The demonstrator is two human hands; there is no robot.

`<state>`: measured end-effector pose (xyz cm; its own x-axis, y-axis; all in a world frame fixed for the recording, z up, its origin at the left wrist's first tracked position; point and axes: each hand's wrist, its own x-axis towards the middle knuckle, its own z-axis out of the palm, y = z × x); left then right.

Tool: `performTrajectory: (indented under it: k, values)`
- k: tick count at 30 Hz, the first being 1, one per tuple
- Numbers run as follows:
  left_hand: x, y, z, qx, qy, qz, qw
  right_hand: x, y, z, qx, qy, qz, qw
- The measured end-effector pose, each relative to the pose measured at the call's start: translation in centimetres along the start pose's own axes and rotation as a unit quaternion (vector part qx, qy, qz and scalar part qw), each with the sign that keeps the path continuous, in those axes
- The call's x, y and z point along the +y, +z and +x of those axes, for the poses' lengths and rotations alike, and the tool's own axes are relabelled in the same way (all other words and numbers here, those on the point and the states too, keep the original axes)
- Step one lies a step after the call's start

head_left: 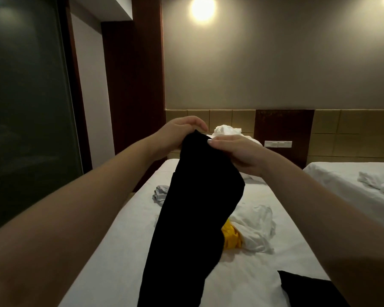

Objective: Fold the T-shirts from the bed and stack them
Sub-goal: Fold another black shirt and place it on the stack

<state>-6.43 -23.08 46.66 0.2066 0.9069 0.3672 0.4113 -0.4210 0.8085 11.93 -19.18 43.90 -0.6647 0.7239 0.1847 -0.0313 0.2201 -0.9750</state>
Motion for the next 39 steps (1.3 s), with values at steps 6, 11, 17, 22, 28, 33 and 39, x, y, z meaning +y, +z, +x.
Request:
performTrajectory:
  k: [6,11,17,22,28,33,39]
  values:
    - [-0.4,2.2,0.1,-0.027,-0.019,0.015,0.999,-2.1,0.7,0.2,0.088,-0.043,0.044,0.994]
    - [-2.2,3.1,0.5,-0.051,-0.085,-0.022,0.995,-3.2,0.8,0.0,0.131,0.012,0.058,0.990]
    - [-3.3,2.7,0.0,0.026,-0.093,0.029,0.995,-3.7,0.6,-1.4,0.133,0.040,-0.001,0.990]
    - [-2.9,2.5,-0.6,0.081,-0.082,-0.037,0.993,-4.3,1.5,-1.2,0.189,0.055,-0.048,0.979]
    - [-1.8,2.8,-1.7,-0.004,-0.127,-0.155,0.980,-3.3,2.4,0.8,0.267,-0.005,-0.016,0.964]
    - [-1.8,4.5,-2.0,-0.030,-0.131,-0.094,0.986,-1.8,3.9,1.9,0.288,0.022,-0.115,0.951]
    - [-4.2,2.0,-2.9,-0.024,-0.114,-0.189,0.975,-1.8,1.7,0.9,0.294,-0.015,-0.153,0.943]
